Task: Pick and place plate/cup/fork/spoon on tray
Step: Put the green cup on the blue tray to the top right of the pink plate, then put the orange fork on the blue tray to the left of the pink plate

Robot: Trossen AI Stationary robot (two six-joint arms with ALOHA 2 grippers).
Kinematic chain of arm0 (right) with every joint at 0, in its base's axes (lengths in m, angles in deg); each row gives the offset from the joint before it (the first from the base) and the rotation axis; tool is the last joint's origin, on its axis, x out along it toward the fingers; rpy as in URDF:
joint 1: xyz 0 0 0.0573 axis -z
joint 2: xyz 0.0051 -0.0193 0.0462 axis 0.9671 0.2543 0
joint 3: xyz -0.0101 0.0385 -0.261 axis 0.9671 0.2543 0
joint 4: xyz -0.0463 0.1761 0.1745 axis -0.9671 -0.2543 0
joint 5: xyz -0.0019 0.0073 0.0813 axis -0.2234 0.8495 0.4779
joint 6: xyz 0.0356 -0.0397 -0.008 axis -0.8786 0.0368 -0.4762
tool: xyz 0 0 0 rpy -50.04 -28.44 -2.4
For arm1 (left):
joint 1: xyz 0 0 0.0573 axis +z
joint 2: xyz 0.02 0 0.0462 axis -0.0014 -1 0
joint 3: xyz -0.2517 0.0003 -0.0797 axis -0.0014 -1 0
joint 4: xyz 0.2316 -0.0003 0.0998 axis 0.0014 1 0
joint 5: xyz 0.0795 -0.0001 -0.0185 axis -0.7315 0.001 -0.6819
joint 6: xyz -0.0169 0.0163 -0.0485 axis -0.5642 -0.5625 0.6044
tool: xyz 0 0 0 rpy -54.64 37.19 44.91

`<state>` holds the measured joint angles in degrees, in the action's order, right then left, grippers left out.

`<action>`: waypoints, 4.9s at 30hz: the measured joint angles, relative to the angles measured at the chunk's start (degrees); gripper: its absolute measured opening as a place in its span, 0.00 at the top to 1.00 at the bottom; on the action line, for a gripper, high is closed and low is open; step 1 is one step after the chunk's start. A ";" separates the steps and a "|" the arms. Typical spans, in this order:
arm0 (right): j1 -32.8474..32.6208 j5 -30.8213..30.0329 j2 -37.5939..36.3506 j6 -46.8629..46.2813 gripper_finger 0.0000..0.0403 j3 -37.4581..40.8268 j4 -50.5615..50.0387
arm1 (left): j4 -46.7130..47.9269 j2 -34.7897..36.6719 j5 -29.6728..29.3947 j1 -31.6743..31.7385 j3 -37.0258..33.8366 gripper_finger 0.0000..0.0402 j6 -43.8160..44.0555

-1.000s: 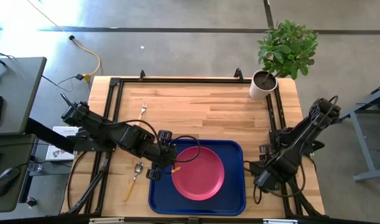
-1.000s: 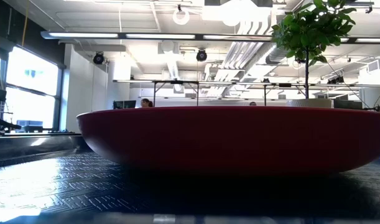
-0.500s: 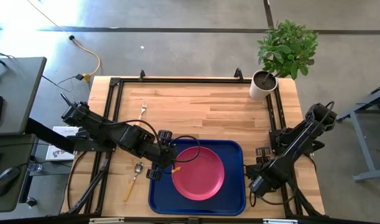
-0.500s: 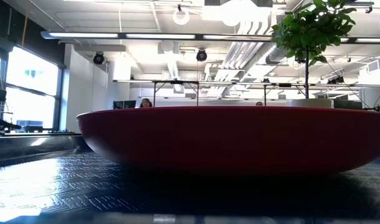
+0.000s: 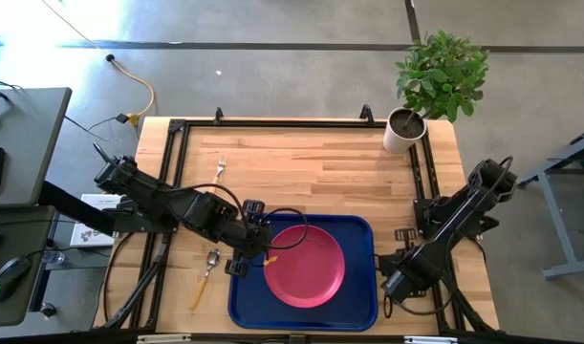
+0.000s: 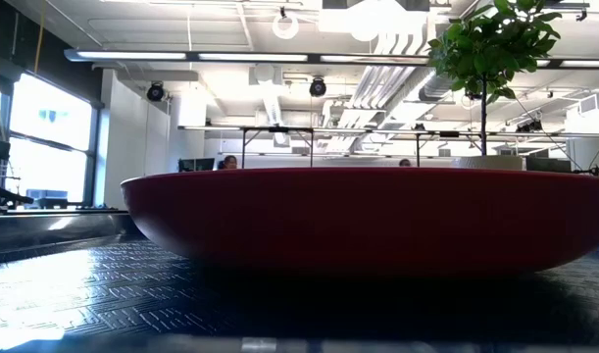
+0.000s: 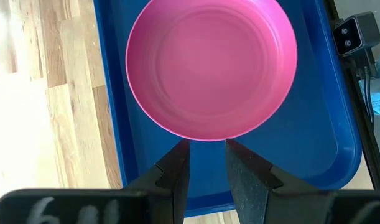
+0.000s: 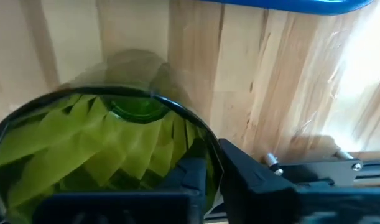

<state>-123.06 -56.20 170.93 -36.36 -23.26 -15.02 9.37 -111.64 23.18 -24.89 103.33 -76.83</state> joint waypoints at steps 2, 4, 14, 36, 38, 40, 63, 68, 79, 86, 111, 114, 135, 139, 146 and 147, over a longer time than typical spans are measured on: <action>0.00 0.37 -0.10 -0.13 0.98 -0.06 0.04 | 0.00 0.00 -0.01 0.00 0.00 0.78 -0.02; 0.00 0.23 -0.13 -1.07 0.96 -0.03 -0.01 | 0.02 0.00 0.01 0.00 0.00 0.78 0.00; 0.02 1.24 -6.08 -9.45 1.00 -0.10 -1.55 | -0.37 0.00 0.01 0.00 0.00 0.78 0.02; 13.80 -4.04 -23.93 -35.67 1.00 -0.10 -2.62 | 1.47 2.01 -3.64 3.39 -0.02 0.78 -2.03; 16.15 -4.00 -23.95 -35.67 1.00 -0.10 -2.06 | 1.76 3.26 -3.65 4.81 0.00 0.78 -3.11; 18.58 -3.96 -23.97 -35.32 1.00 -0.10 -0.84 | 2.71 4.58 -3.66 6.10 -0.02 0.78 -4.53; 31.35 2.10 -9.67 -26.95 1.00 -0.14 6.60 | 7.98 15.94 -3.66 19.60 0.00 0.78 -11.26; 32.16 3.71 -6.06 -26.16 1.00 -0.14 7.96 | 8.00 16.13 -3.65 20.61 0.00 0.78 -12.77; 32.44 3.71 -3.68 -28.57 1.00 -0.14 9.80 | 7.98 16.13 -3.63 22.54 0.00 0.78 -14.16; 32.44 2.95 -3.69 -29.68 1.00 -0.14 9.41 | 8.00 16.13 -3.62 22.77 0.00 0.78 -14.16; 32.44 4.02 -3.71 -31.16 0.82 -0.14 9.77 | 8.02 16.13 -2.98 22.75 0.00 0.78 -14.14; 32.44 4.17 -3.73 -31.19 0.81 -0.14 9.79 | 8.02 16.13 -2.98 22.75 0.00 0.78 -13.62; 32.44 3.45 -6.42 -33.43 0.80 -0.14 10.23 | 8.02 16.13 -2.98 22.75 0.00 0.78 -13.55; 32.44 2.96 -8.18 -34.31 0.80 -0.19 9.36 | 8.02 16.13 -2.98 22.75 0.00 0.78 -13.56; 32.44 1.69 -11.47 -35.81 0.80 -0.19 9.03 | 8.02 16.13 -2.98 22.75 0.00 0.78 -13.55; 32.44 1.03 -12.10 -36.16 0.80 -0.19 9.05 | 8.02 16.13 -2.98 22.75 0.00 0.78 -13.50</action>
<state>-90.62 -55.17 158.83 -72.52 -23.45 -5.97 17.39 -95.51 20.19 -2.14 103.33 -90.33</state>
